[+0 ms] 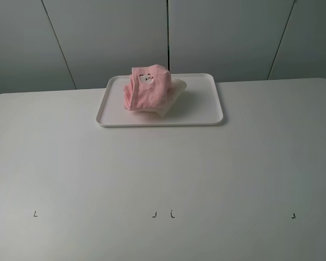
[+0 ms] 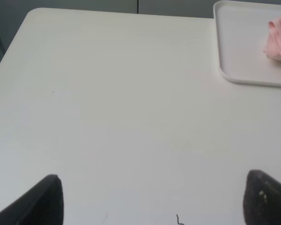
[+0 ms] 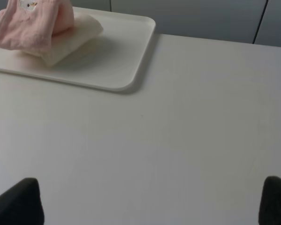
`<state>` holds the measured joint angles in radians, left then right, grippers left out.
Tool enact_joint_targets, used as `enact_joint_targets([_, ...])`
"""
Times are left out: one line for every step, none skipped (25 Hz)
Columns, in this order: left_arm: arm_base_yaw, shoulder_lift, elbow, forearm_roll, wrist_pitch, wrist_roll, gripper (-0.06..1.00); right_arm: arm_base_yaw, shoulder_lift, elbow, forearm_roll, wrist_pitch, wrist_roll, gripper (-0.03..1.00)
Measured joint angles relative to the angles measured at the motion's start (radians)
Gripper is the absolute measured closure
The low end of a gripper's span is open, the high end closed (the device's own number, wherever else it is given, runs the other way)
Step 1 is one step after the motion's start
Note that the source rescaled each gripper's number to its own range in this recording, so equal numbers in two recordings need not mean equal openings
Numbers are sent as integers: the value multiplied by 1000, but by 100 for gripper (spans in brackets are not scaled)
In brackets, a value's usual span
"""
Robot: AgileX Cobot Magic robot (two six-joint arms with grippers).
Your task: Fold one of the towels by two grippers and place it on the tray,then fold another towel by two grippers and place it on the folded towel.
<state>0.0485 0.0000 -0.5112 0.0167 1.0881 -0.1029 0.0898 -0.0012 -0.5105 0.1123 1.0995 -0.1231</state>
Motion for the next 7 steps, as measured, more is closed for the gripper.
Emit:
enact_joint_targets([0, 0, 0, 0, 0, 0, -4, 0, 0, 0, 0, 0, 0, -3])
enact_joint_targets([0, 0, 0, 0, 0, 0, -4, 0, 0, 0, 0, 0, 0, -3])
enact_joint_targets([0, 0, 0, 0, 0, 0, -4, 0, 0, 0, 0, 0, 0, -3])
enact_joint_targets([0, 0, 0, 0, 0, 0, -4, 0, 0, 0, 0, 0, 0, -3])
enact_joint_targets([0, 0, 0, 0, 0, 0, -4, 0, 0, 0, 0, 0, 0, -3])
enact_joint_targets([0, 0, 0, 0, 0, 0, -4, 0, 0, 0, 0, 0, 0, -3])
enact_joint_targets([0, 0, 0, 0, 0, 0, -4, 0, 0, 0, 0, 0, 0, -3])
